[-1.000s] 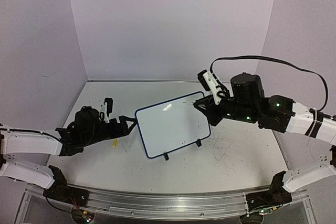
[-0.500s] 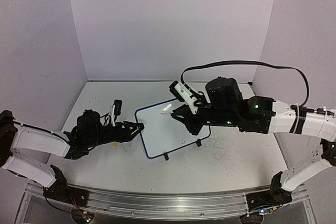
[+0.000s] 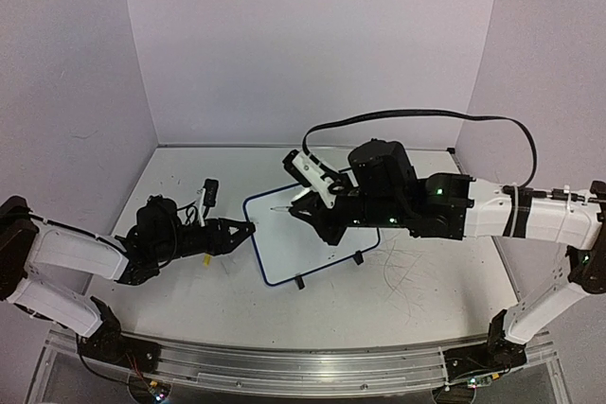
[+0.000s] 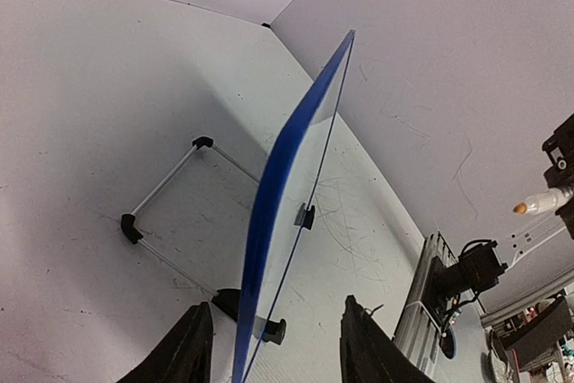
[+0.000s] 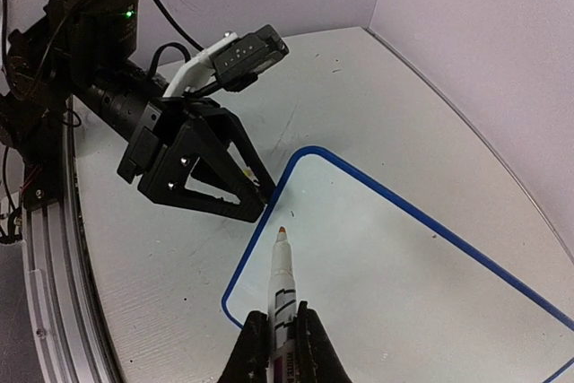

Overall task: Write a sentence on the whiteboard
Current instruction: Hold the whiteboard at the center of the board, then write a sentence on the whiteboard.

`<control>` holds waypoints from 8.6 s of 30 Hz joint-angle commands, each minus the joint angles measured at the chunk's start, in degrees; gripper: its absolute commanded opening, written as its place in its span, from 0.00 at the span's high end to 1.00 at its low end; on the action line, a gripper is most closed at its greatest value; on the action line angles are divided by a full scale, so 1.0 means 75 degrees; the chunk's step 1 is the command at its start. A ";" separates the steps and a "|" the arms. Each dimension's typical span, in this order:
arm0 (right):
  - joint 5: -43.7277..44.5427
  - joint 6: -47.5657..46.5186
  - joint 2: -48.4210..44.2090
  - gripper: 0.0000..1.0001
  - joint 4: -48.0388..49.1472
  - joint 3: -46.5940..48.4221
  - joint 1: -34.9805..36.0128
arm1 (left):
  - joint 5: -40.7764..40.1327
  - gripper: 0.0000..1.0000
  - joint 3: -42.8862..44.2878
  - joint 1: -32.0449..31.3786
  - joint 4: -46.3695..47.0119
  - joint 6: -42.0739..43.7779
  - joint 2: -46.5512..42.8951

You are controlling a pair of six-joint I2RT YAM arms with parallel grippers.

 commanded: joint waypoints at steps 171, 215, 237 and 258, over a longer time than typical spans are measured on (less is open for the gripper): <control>0.1704 0.0661 0.2219 1.00 0.0061 0.0671 0.0545 | 0.1566 1.00 0.0450 0.0322 0.0983 0.1206 0.1482; 0.2006 0.0437 0.1430 1.00 0.0829 0.0613 0.0378 | 0.1168 1.00 0.0558 0.0165 0.0492 0.1475 0.1393; 0.2368 0.0518 0.1648 1.00 0.0705 0.0628 0.0378 | 0.1097 1.00 0.0695 0.0073 0.0282 0.1593 0.1470; 0.2623 0.0534 0.1891 1.00 0.0629 0.0781 0.0378 | 0.1107 1.00 0.0692 0.0073 0.0226 0.1604 0.1386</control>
